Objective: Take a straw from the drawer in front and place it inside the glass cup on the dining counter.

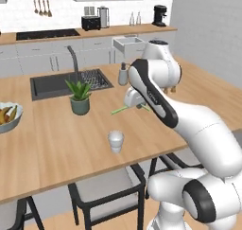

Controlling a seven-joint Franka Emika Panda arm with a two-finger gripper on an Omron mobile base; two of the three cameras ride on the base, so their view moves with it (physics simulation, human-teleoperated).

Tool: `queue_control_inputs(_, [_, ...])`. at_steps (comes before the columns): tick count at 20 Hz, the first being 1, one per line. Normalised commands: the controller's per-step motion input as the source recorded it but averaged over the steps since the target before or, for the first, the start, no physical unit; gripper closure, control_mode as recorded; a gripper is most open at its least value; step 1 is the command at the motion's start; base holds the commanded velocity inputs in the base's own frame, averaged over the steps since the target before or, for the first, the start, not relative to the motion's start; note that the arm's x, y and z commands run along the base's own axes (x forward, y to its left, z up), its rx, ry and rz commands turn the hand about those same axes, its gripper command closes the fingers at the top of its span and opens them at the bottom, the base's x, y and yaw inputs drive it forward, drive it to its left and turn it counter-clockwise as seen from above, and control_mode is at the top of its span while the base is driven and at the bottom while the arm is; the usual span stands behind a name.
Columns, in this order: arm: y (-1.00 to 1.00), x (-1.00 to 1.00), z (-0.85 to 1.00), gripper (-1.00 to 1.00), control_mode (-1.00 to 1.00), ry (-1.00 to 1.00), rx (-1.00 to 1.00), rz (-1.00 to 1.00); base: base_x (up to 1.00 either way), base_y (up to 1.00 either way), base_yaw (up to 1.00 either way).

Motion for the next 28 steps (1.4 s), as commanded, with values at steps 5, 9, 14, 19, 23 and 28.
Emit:
queue_control_inputs(5, [0.0, 0.11, 0.0, 1.0, -1.0, 0.0, 0.0, 0.05, 0.73, 0.0, 0.13])
queue_control_inputs(9, [0.0, 0.16, 0.0, 1.0, -1.0, -0.15, -0.11, 0.18, 0.0, 0.0, 0.0])
queue_control_inputs(14, [0.06, -0.02, 0.0, 1.0, -1.0, -0.35, -0.44, 0.01, 0.0, 0.0, 0.0])
queue_control_inputs(19, [0.12, -0.03, 0.0, 1.0, -1.0, -0.31, -0.48, -0.01, 0.0, 0.0, 0.0])
queue_control_inputs(23, [0.35, 0.0, 0.0, 1.0, -1.0, -0.13, -0.48, -0.13, 0.0, 0.0, 0.0])
queue_control_inputs(28, [0.38, 0.0, -0.05, 1.0, -1.0, -0.05, -0.35, -0.22, 0.0, 0.0, 0.0])
